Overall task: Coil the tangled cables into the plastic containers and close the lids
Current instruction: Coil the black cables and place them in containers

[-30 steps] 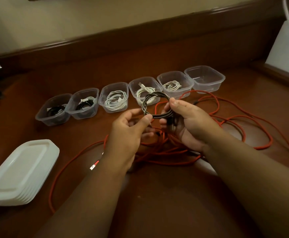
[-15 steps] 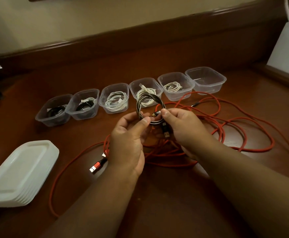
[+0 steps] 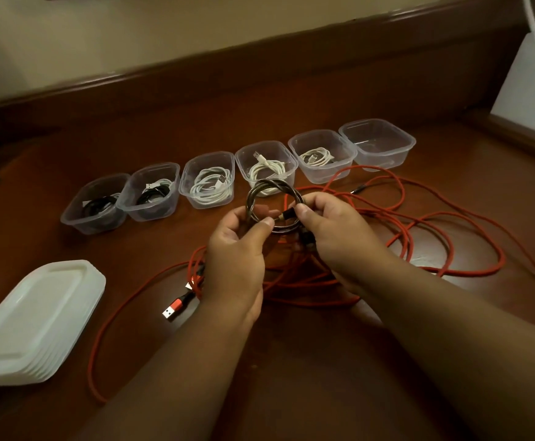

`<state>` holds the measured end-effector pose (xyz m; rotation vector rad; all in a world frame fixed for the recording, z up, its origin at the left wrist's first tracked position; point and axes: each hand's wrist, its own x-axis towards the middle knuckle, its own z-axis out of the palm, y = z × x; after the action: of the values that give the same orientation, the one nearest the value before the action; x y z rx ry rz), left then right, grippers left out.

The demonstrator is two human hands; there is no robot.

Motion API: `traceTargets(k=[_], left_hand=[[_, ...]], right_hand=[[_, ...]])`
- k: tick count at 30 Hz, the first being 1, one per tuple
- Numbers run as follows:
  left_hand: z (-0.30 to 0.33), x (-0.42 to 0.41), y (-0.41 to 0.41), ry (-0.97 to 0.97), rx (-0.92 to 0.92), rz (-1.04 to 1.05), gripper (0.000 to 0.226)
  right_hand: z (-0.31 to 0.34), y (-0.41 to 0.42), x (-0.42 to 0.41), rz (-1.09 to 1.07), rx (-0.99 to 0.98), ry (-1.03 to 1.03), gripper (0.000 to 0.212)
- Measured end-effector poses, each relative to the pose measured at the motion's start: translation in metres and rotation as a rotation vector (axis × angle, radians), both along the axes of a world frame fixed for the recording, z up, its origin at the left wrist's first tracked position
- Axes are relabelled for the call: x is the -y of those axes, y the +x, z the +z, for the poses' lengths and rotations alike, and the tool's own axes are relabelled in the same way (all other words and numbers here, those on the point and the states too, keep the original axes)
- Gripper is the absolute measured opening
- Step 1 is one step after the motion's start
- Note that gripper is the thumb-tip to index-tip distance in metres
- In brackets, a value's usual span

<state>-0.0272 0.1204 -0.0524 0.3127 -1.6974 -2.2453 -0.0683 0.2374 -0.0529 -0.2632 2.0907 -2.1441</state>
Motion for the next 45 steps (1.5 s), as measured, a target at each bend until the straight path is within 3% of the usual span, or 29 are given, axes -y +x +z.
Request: traceTargets(k=[10, 15, 18, 22, 30, 34, 37, 39, 42, 45], left_hand=[[0.002, 0.000, 0.000, 0.307, -0.036, -0.056, 0.033], [-0.001, -0.002, -0.002, 0.296, -0.036, -0.095, 0.036], [-0.002, 0.000, -0.002, 0.206, -0.065, -0.168, 0.037], [-0.001, 0.003, -0.001, -0.180, -0.148, -0.152, 0.031], [-0.002, 0.003, -0.006, -0.185, -0.095, -0.084, 0.046], [-0.001, 0.006, -0.003, -0.096, -0.095, -0.120, 0.049], [0.000, 0.009, -0.004, -0.069, -0.121, -0.152, 0.051], [0.000, 0.009, -0.004, -0.106, -0.144, -0.141, 0.054], [-0.001, 0.008, -0.004, -0.220, -0.176, -0.097, 0.056], [-0.004, 0.011, -0.003, -0.415, -0.245, -0.070, 0.054]], right_hand=[[0.000, 0.002, 0.002, -0.070, -0.137, 0.104, 0.016], [-0.002, 0.003, 0.004, -0.087, -0.243, 0.192, 0.019], [-0.002, 0.003, 0.001, -0.082, -0.326, 0.222, 0.015], [0.001, 0.000, -0.006, -0.047, -0.394, 0.248, 0.015], [0.004, -0.004, -0.010, -0.069, -0.309, 0.292, 0.014], [0.008, -0.004, -0.012, 0.062, 0.050, -0.044, 0.020], [0.008, -0.005, -0.011, 0.147, 0.128, -0.199, 0.021], [0.005, -0.004, -0.010, 0.152, 0.017, -0.172, 0.025], [0.003, 0.000, -0.008, 0.120, -0.288, 0.103, 0.028], [-0.001, 0.000, -0.005, 0.108, -0.330, 0.205, 0.029]])
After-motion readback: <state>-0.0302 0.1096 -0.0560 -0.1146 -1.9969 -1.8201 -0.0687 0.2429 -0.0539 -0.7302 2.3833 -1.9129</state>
